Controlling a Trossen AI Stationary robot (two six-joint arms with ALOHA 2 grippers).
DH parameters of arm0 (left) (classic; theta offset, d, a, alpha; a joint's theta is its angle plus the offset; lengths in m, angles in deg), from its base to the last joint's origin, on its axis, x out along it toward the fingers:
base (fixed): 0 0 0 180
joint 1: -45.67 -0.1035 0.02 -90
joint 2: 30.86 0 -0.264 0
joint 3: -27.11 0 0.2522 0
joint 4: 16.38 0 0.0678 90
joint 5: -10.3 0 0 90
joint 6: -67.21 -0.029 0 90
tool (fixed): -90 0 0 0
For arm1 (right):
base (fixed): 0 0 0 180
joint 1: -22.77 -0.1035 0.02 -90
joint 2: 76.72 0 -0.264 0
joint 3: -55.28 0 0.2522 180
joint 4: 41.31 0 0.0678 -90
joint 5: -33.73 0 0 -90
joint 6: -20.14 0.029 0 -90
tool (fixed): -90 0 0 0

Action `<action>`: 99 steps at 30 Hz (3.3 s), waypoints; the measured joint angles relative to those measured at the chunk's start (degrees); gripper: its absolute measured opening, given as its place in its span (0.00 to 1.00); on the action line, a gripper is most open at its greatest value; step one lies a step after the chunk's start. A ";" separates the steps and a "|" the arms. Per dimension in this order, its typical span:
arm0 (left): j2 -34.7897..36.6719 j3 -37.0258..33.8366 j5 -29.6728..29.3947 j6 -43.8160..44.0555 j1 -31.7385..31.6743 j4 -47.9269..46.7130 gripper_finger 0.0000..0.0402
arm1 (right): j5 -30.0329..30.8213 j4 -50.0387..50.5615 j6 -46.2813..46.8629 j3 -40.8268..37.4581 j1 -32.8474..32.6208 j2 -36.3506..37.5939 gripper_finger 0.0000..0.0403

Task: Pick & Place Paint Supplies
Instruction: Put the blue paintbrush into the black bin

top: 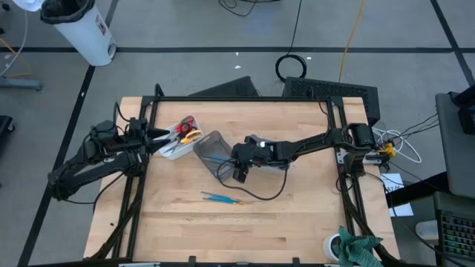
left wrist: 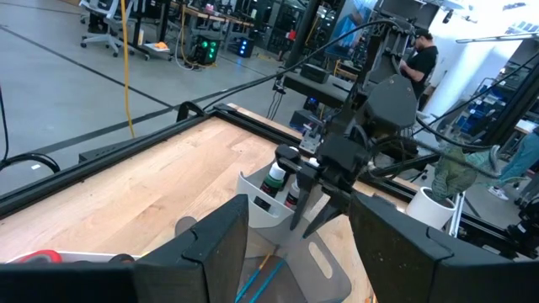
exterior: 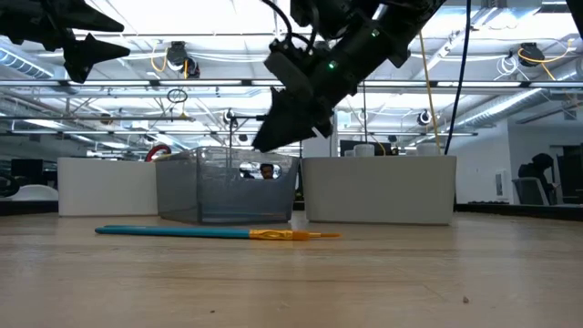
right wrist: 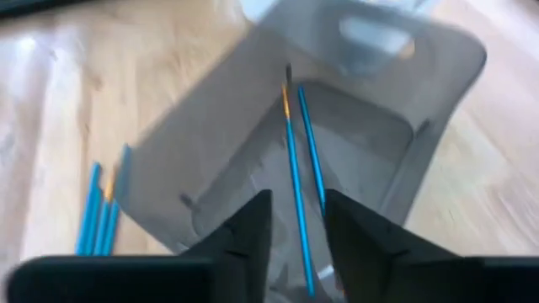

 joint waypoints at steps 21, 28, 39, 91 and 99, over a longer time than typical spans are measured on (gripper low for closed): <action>0.00 0.00 0.01 0.00 0.01 0.01 0.53 | 0.68 8.18 -10.40 18.89 -17.29 -0.73 0.52; 0.00 0.01 0.01 0.00 -0.01 0.00 0.53 | 3.25 21.43 -2.74 21.46 -21.58 -5.61 0.52; 0.00 0.00 0.01 0.00 0.01 0.00 0.53 | 3.07 28.69 0.80 21.33 -22.40 -15.59 0.44; 2.43 -23.30 -0.23 -13.44 6.77 24.45 0.53 | 4.49 13.10 8.39 10.56 -22.53 -15.02 0.31; 2.43 -23.30 -0.23 -13.42 6.77 24.43 0.53 | 4.84 12.76 9.19 8.16 -22.52 -14.80 0.24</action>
